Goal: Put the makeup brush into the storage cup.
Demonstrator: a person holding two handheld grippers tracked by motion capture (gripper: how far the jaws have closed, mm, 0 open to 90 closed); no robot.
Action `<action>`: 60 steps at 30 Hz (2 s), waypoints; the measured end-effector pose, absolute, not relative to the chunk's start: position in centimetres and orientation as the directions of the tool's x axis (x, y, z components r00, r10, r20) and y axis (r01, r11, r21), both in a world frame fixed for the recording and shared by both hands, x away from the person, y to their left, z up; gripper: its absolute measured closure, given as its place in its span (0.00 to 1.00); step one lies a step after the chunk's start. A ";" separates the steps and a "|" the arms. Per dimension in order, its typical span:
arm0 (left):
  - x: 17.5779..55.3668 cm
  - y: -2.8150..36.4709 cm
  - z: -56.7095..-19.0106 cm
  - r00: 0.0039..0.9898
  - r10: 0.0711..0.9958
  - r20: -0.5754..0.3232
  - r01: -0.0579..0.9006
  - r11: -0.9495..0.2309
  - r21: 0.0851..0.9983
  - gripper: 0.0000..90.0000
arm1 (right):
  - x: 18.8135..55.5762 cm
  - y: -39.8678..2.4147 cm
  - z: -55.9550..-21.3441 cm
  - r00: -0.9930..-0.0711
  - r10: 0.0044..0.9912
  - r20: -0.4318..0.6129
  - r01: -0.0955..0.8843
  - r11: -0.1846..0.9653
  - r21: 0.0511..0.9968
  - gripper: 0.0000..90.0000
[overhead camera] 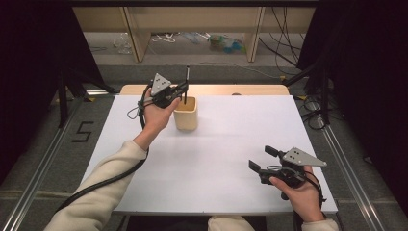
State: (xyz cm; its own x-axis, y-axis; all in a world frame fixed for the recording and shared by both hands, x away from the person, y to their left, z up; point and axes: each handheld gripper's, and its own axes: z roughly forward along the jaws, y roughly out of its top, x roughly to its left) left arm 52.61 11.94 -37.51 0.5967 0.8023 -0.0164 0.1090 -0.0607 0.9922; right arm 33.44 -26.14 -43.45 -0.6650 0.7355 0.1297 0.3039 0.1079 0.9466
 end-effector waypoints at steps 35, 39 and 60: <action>53.7 11.9 -38.0 0.586 0.810 -0.009 0.110 -0.069 0.992 0.93 | 33.5 -26.2 -43.5 -0.669 0.732 0.129 0.304 0.111 0.946 0.19; 53.7 11.8 -37.9 0.585 0.811 -0.007 0.109 -0.070 0.992 0.93 | 33.5 -26.1 -43.5 -0.666 0.735 0.130 0.303 0.107 0.947 0.19; 54.2 11.7 -38.1 0.582 0.813 -0.005 0.115 -0.077 0.990 0.93 | 33.5 -26.2 -43.5 -0.671 0.731 0.127 0.298 0.108 0.948 0.19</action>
